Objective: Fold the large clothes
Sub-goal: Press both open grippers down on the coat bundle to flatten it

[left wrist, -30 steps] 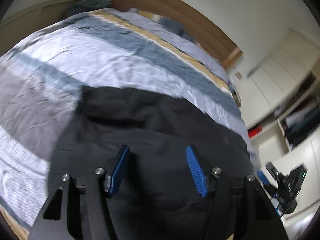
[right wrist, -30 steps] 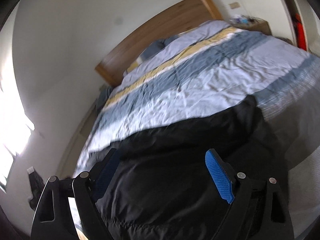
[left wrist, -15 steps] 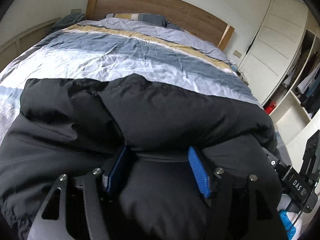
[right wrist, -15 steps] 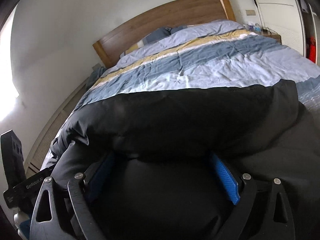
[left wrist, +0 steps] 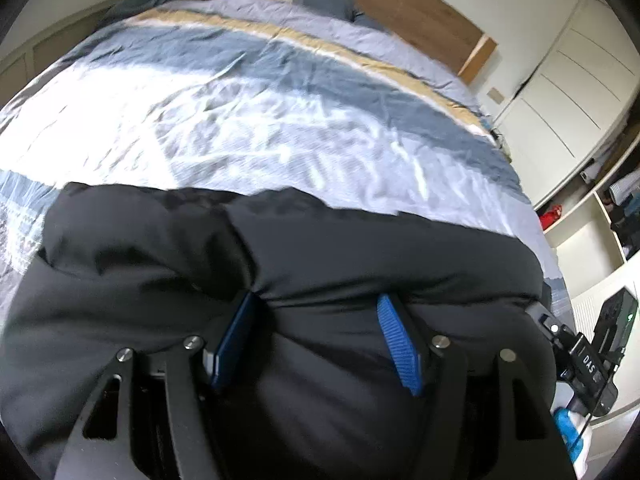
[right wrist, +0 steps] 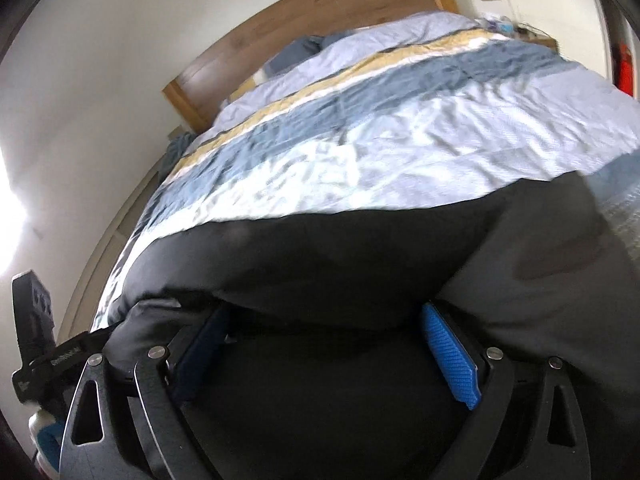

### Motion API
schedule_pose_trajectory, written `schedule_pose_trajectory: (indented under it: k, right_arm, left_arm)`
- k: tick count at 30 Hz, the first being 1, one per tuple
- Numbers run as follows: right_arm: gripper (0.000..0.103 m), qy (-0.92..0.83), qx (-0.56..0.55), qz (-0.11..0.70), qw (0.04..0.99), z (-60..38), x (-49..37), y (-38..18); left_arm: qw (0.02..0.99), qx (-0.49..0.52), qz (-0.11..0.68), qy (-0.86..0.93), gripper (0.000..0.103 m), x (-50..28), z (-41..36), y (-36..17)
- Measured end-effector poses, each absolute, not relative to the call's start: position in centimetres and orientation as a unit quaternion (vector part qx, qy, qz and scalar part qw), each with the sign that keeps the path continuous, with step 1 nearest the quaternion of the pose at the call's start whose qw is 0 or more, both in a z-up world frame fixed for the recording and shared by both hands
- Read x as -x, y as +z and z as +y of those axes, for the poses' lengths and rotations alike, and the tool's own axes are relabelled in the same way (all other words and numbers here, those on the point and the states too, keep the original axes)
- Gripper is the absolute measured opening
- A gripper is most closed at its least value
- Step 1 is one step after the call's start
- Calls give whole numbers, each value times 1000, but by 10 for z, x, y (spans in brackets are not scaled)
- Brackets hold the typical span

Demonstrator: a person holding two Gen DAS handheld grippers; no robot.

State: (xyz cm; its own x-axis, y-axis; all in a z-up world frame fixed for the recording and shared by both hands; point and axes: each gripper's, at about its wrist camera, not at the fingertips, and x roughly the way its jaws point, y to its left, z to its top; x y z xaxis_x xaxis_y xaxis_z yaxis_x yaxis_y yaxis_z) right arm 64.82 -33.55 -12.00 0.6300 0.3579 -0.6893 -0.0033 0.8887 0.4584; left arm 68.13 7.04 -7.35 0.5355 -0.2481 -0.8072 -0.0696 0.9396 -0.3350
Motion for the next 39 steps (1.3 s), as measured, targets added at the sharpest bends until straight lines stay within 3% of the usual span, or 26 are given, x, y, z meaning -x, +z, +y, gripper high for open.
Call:
schedule_pose_trajectory:
  k: [7, 13, 20, 29, 39]
  right_arm:
    - [95, 31, -228, 457, 859, -404, -650, -138]
    - [94, -3, -177, 430, 885, -422, -615, -109]
    - [96, 71, -139, 357, 921, -379, -555, -64]
    - [99, 66, -145, 414, 896, -378, -536, -112]
    - [98, 29, -121, 389, 913, -395, -493, -83]
  left_arm:
    - [826, 183, 532, 48, 62, -683, 136, -87]
    - [850, 203, 481, 71, 62, -633, 183, -54]
    - [885, 182, 428, 7, 62, -568, 159, -28]
    - [867, 180, 465, 21, 62, -530, 170, -89]
    - [899, 157, 406, 35, 62, -474, 166, -61]
